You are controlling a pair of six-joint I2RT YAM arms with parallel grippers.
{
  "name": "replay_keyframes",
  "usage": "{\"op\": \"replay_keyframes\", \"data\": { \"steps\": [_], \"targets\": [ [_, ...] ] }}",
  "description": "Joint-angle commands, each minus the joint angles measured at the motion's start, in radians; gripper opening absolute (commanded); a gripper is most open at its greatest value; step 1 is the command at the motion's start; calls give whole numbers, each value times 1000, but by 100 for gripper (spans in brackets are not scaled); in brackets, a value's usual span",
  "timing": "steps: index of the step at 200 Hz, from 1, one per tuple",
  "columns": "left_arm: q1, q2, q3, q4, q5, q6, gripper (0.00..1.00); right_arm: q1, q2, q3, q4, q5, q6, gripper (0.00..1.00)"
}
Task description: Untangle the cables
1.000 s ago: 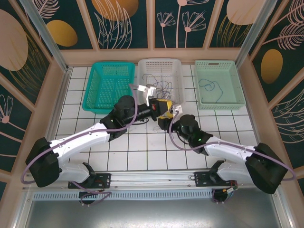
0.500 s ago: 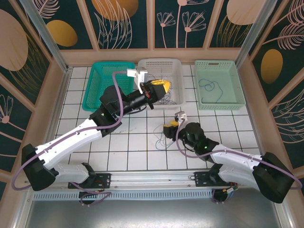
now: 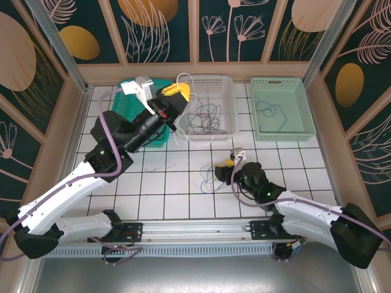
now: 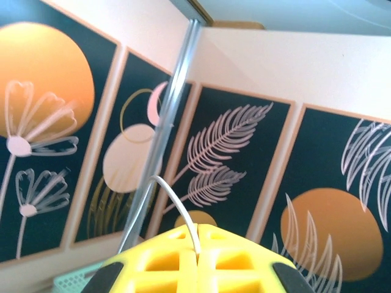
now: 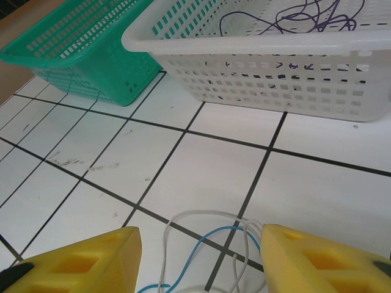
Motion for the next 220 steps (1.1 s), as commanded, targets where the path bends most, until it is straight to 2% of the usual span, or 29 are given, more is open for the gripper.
{"op": "replay_keyframes", "data": {
  "steps": [1,39,67,102,126,174,220],
  "targets": [
    [-5,-15,21,-47,-97,70,0,-7,-10,-6,-2,13,17,56],
    [2,-14,6,-85,-232,121,0,-8,-15,0,-1,15,14,59],
    [38,0,1,-110,-260,128,0,-9,-16,8,-12,16,13,60],
    [169,19,-23,-123,-208,82,0,-8,-33,8,-25,19,14,60],
    [225,33,-28,-145,-218,89,0,-10,-53,6,-45,35,17,60],
    [358,71,-56,-166,-158,42,0,-22,-71,4,-63,20,22,58],
    [552,140,-152,-135,-31,-77,0,-28,-74,6,-79,9,24,57]
  ]
}}
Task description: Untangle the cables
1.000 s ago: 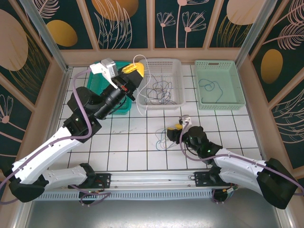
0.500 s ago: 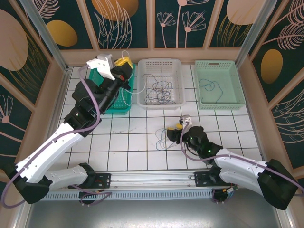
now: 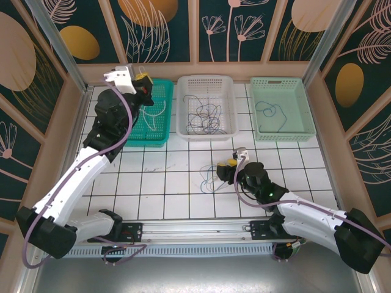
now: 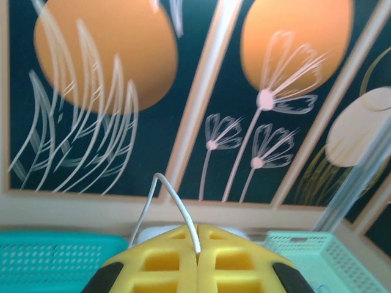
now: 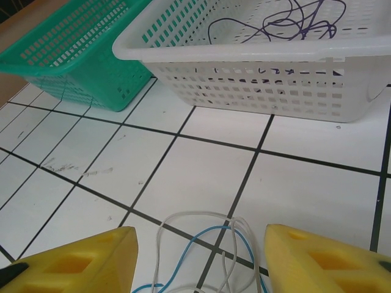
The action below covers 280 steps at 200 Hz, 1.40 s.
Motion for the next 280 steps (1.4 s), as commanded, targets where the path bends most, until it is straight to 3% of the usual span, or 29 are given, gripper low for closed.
{"op": "replay_keyframes", "data": {
  "steps": [1,43,84,103,117,128,162,191,219,280],
  "targets": [
    [84,44,-53,26,88,-85,0,-9,-17,6,-20,1,16,57],
    [160,155,-107,44,168,-126,1,-14,-25,6,-33,-1,16,57],
    [195,252,-126,51,210,-160,10,-22,-26,0,-39,-17,14,57],
    [196,282,-140,43,225,-169,27,-26,-31,1,-52,-31,7,57],
    [197,288,-161,45,229,-176,35,-31,-32,2,-64,-37,3,57],
    [196,286,-175,49,237,-178,48,-38,-33,6,-71,-51,-1,57],
    [194,235,-226,51,244,-179,59,-66,-27,18,-96,-97,-14,52],
    [169,166,-265,55,227,-173,61,-84,-24,22,-125,-123,-18,50],
    [88,136,-267,34,190,-144,63,-92,0,23,-107,-134,-20,49],
    [-26,94,-303,60,212,-157,64,-100,127,75,-75,-131,-45,42]
  ]
}}
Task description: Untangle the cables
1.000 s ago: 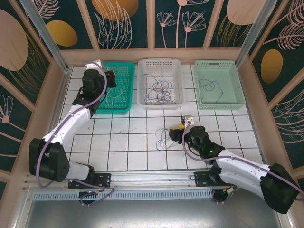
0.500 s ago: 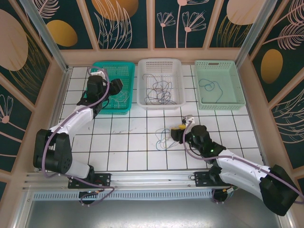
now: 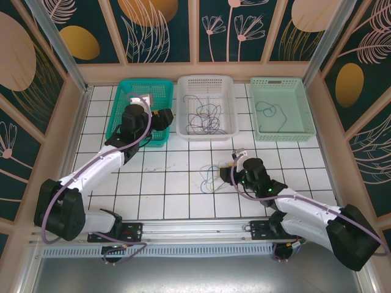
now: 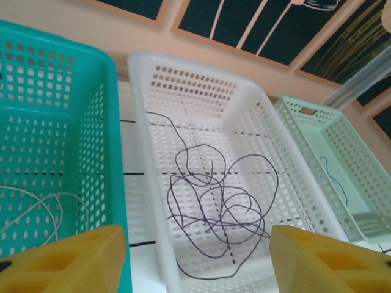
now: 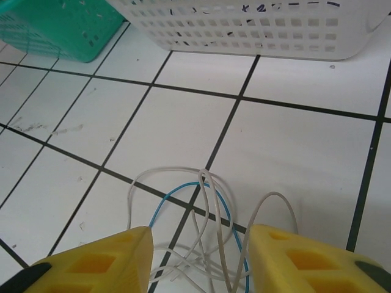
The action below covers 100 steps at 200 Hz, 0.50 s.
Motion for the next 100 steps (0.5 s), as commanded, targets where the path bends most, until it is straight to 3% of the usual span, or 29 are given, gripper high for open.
{"op": "replay_keyframes", "data": {
  "steps": [1,39,72,100],
  "targets": [
    [-24,-45,-33,33,6,7,64,-10,32,40,31,-8,-23,42],
    [-78,-66,-76,45,-1,-5,64,-11,66,53,62,-5,-36,27],
    [-106,-68,-108,77,7,-16,64,-10,51,67,58,2,-40,5],
    [-122,-71,-123,102,41,-22,64,-10,-68,46,79,-28,-40,0]
  ]
}}
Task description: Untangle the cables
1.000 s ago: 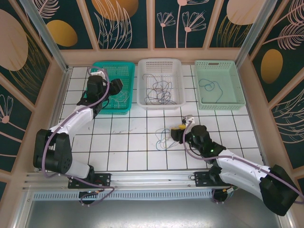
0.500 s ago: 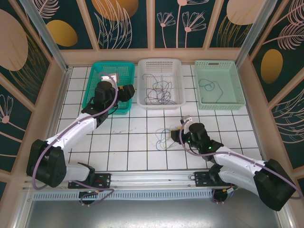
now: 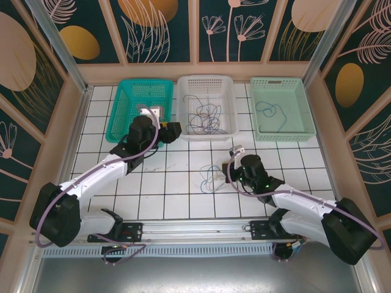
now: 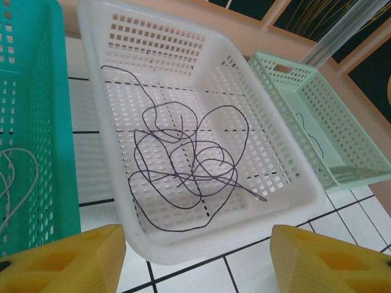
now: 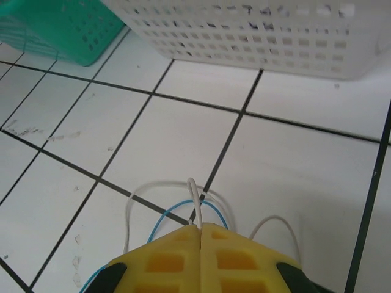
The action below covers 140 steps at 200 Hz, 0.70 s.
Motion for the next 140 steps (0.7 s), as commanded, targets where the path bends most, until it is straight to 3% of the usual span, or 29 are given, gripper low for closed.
{"op": "replay_keyframes", "data": {
  "steps": [1,35,96,118,140],
  "targets": [
    [-14,-22,-19,73,34,-16,64,-5,-101,9,54,-29,-2,0],
    [-53,-18,-54,167,122,-28,62,-5,-200,15,22,-99,-10,0],
    [-160,46,-73,351,315,-51,59,-5,-235,36,48,-156,0,0],
    [-178,59,-100,438,382,-66,54,-5,-244,42,51,-166,-5,0],
    [-192,85,-84,388,410,-4,47,-5,-246,47,51,-179,-8,0]
  ]
}}
